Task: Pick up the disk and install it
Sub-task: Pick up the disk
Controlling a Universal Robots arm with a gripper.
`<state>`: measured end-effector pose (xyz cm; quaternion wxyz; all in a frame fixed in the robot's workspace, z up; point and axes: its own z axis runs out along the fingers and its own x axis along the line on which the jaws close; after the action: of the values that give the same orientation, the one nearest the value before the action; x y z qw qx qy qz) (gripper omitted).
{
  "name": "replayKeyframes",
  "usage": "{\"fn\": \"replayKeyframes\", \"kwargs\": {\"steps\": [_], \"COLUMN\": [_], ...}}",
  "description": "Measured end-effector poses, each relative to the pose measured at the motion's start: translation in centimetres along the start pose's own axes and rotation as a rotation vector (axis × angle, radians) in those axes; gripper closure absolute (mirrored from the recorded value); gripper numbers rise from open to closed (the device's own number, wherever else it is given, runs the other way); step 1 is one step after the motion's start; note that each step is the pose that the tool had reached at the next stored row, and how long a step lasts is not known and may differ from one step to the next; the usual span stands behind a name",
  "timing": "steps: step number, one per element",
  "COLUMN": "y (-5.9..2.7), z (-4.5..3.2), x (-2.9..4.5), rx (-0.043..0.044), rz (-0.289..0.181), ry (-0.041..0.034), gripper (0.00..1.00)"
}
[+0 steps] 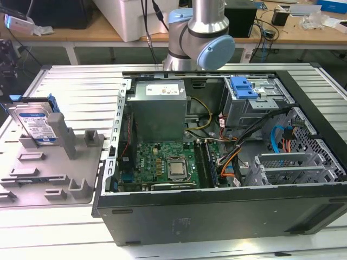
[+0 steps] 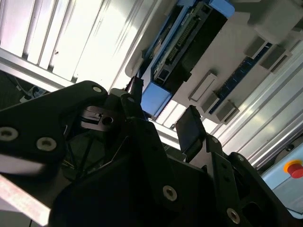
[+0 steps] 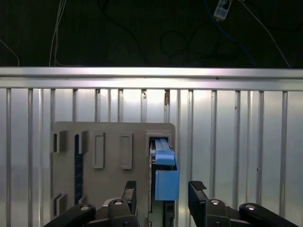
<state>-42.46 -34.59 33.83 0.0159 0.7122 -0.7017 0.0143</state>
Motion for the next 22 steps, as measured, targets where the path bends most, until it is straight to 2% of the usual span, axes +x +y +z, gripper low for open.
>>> {"fn": "replayKeyframes", "kwargs": {"steps": [13,22], "y": [0.38,0.42], "z": [1.23,1.77], "x": [-0.09,-0.12], "rx": [0.0001,0.0001], "rz": [0.000,0.000], "ry": [0.0000,0.0000], "gripper": [0.44,0.46]}}
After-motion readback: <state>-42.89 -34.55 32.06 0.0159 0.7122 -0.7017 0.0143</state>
